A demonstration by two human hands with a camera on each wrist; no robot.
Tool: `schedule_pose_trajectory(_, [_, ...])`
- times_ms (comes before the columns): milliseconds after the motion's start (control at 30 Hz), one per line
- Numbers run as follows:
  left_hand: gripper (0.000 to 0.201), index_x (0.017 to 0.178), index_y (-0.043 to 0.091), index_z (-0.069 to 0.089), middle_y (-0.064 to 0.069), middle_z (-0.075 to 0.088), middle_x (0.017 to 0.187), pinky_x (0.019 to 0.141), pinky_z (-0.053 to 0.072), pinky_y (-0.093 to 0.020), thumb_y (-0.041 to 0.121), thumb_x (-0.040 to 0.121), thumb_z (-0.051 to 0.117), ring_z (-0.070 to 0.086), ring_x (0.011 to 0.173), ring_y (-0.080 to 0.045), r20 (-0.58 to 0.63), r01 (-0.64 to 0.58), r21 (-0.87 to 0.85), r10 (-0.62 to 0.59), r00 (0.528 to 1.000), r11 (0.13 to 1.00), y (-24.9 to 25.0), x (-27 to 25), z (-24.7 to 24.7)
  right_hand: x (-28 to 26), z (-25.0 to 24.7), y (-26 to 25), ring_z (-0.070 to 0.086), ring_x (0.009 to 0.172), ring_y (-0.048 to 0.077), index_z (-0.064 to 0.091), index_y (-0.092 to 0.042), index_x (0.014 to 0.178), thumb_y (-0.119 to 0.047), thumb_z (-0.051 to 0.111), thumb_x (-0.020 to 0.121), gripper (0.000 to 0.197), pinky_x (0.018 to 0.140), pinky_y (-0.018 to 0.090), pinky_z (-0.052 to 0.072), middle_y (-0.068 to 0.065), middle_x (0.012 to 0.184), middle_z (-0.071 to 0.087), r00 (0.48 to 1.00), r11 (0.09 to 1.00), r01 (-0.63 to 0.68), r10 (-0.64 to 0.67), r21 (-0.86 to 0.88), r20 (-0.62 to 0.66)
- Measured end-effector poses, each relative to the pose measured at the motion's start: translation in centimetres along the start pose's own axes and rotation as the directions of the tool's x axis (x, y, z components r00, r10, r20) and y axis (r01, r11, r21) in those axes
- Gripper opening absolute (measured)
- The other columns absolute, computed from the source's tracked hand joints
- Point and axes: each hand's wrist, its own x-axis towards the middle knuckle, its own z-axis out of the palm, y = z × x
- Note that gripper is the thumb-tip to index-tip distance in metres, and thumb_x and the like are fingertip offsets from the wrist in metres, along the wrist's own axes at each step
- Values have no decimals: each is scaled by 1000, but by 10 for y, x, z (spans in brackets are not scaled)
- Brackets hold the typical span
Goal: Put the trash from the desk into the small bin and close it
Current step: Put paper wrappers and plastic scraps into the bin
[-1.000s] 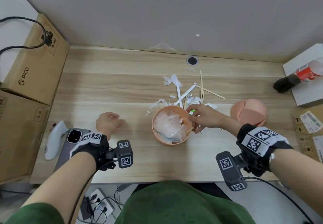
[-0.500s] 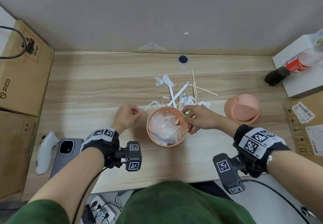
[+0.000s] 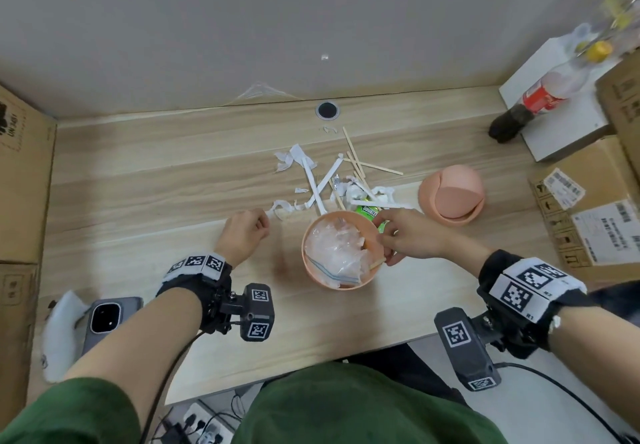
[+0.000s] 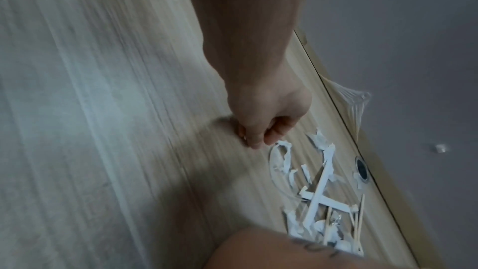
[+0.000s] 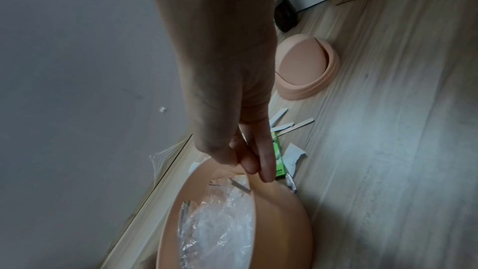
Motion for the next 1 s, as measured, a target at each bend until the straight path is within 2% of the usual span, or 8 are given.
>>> schedule_pose_trajectory(100, [25, 101, 17, 58, 2, 68, 75, 75, 52, -32, 3, 82, 66, 66, 77, -20, -5, -34, -96, 34, 999, 995, 14, 5, -2, -6, -3, 9, 72, 65, 27, 54, -6, 109, -13, 50, 92, 19, 74, 43, 60, 7, 69, 68, 1000, 1000, -2, 2, 2, -1])
schedule_pose_trajectory(233, [66, 142, 14, 41, -4, 72, 83, 80, 49, -34, 1, 82, 66, 66, 86, -23, 62, -63, 23, 62, 996, 998, 28, 21, 1, -13, -4, 20, 72, 66, 29, 54, -9, 106, -14, 51, 91, 16, 75, 45, 59, 8, 69, 68, 1000, 1000, -12, 13, 27, -10])
schedule_pose_trajectory(367, [41, 121, 9, 65, -11, 71, 84, 78, 53, -38, 0, 81, 67, 66, 86, -30, 59, -29, 102, 23, 998, 994, 28, 32, 9, -16, -4, 30, 72, 67, 32, 55, -11, 105, -14, 52, 89, 16, 77, 48, 59, 10, 70, 67, 1000, 998, -19, 20, 61, -10])
schedule_pose_trajectory(500, [10, 91, 2, 75, -17, 70, 90, 72, 45, -34, 7, 85, 69, 64, 89, -34, 17, -59, 165, 57, 998, 985, 29, 30, 15, -15, -5, 34, 71, 68, 33, 55, -9, 109, -14, 52, 90, 19, 77, 47, 59, 7, 68, 67, 1000, 997, -7, 8, 74, -5])
schedule_pose_trajectory(633, [9, 86, -3, 71, -12, 55, 106, 75, 44, -36, 5, 84, 72, 57, 88, -29, 28, -174, 170, 171, 985, 970, 31, 27, 13, -14, -8, 35, 72, 68, 32, 56, -11, 107, -12, 52, 90, 18, 76, 43, 60, 7, 68, 67, 1000, 998, 7, -7, 68, 1])
schedule_pose_trajectory(733, [5, 82, 2, 74, -10, 53, 125, 90, 43, -38, 7, 83, 73, 52, 109, -29, 118, -339, 218, 320, 940, 915, 41, 33, 13, -11, -10, 35, 72, 68, 30, 56, -9, 109, -12, 52, 90, 19, 75, 42, 60, 3, 66, 67, 1000, 998, 14, -14, 57, 11])
schedule_pose_trajectory(833, [10, 83, 2, 76, -11, 49, 141, 103, 32, -35, 12, 81, 75, 40, 130, -31, 209, -383, 262, 335, 919, 886, 54, 44, 18, -9, -12, 35, 72, 68, 29, 55, -8, 110, -12, 52, 91, 20, 72, 39, 61, 1, 65, 67, 1000, 998, 20, -21, 52, 19])
schedule_pose_trajectory(1000, [12, 75, 4, 76, -12, 45, 147, 108, 35, -41, 15, 75, 80, 38, 135, -35, 259, -439, 248, 378, 889, 863, 62, 55, 30, -7, -11, 38, 72, 68, 29, 55, -9, 108, -11, 51, 90, 19, 72, 38, 60, -1, 63, 67, 999, 999, 25, -26, 33, 30])
